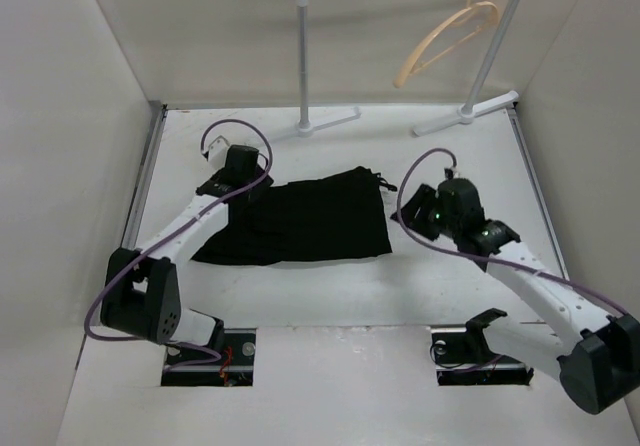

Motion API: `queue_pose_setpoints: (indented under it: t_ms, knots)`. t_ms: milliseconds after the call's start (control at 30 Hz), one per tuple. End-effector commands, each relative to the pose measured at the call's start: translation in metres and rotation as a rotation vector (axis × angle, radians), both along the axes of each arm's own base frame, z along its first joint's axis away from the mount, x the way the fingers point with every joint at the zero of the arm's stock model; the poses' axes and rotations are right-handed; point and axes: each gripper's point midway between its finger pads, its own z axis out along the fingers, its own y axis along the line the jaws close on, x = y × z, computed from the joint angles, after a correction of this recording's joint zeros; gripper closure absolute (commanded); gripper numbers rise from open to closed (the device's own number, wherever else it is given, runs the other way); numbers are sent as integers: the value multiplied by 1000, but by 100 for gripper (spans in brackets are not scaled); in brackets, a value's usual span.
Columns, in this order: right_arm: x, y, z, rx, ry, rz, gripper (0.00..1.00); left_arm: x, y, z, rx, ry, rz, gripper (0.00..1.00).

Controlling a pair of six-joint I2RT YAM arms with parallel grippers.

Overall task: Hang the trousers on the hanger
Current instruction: Fold the trousers at the center of the board, then pick up the hanger from the clothesline.

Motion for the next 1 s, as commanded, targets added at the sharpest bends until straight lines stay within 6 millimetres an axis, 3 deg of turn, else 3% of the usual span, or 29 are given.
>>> queue_pose_setpoints:
  t_ms: [0, 33, 167, 267, 333, 400, 533, 767, 967]
  knots:
    - [42, 1, 113, 16, -288, 27, 43, 5, -8, 51, -1, -107, -40, 51]
    - [54, -1, 141, 24, -352, 23, 48, 2, -10, 56, 0, -117, -53, 51]
    - [110, -18, 245, 74, -562, 1, 85, -16, -28, 60, -4, -131, -120, 58]
    - [149, -40, 291, 90, -641, -49, 83, -35, -42, 55, -3, -124, -179, 71]
    - [177, -53, 312, 96, -672, -78, 65, -47, -48, 51, -1, -119, -208, 79]
    - [202, -57, 325, 110, -688, -87, 45, -57, -55, 47, 3, -107, -234, 81]
    - [238, -47, 336, 154, -696, -40, 32, -71, -68, 43, 11, -101, -278, 78]
    - [267, -31, 337, 196, -698, 26, 38, -78, -81, 35, 22, -79, -319, 75]
    - [274, -22, 338, 210, -710, 59, 56, -80, -89, 31, 25, -64, -338, 75]
